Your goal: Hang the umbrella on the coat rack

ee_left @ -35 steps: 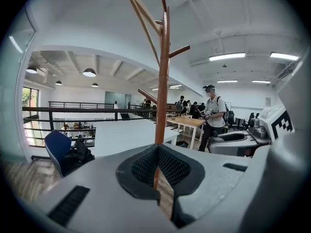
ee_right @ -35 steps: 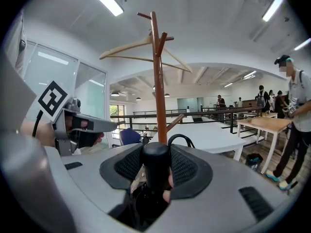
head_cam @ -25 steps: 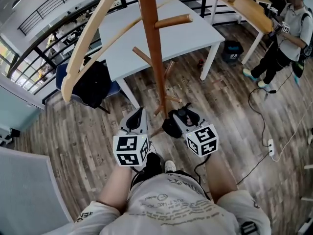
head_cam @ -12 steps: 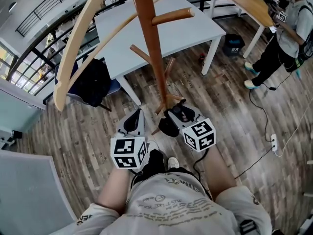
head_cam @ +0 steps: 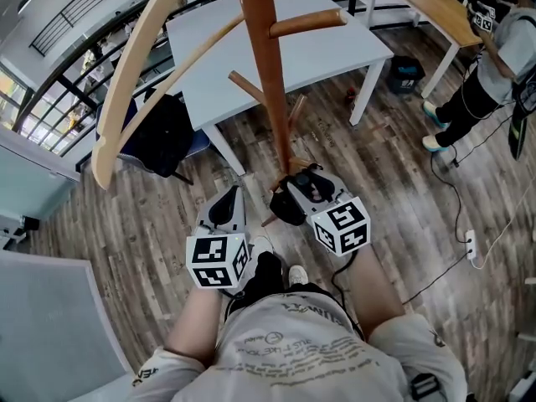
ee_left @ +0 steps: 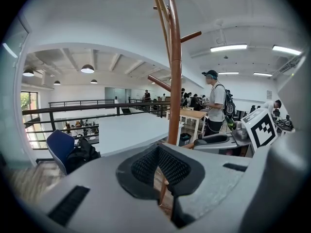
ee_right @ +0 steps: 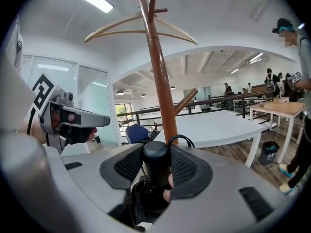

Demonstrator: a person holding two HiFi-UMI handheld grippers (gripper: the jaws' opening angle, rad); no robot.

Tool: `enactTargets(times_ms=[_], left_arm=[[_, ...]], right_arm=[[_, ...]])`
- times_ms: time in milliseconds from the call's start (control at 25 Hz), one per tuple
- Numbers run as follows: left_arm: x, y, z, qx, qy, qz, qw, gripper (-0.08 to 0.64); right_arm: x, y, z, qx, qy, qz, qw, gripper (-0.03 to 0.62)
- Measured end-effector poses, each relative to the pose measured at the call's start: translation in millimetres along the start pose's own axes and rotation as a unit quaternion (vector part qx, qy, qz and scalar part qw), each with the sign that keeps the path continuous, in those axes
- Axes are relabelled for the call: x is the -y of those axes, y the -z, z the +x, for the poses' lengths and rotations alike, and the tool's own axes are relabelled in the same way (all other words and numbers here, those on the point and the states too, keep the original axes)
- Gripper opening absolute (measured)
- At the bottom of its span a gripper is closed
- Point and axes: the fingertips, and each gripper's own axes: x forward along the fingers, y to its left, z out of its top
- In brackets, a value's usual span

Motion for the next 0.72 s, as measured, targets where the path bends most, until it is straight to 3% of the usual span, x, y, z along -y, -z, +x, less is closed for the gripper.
enactTargets(times_ms=[720], left_arm=[[-15, 13, 7, -0.021, -0.006, -0.009, 0.9997, 0.003]], right_arm=[[0, 13, 27, -0.018, -0.027, 0.024, 0.999, 0.164]])
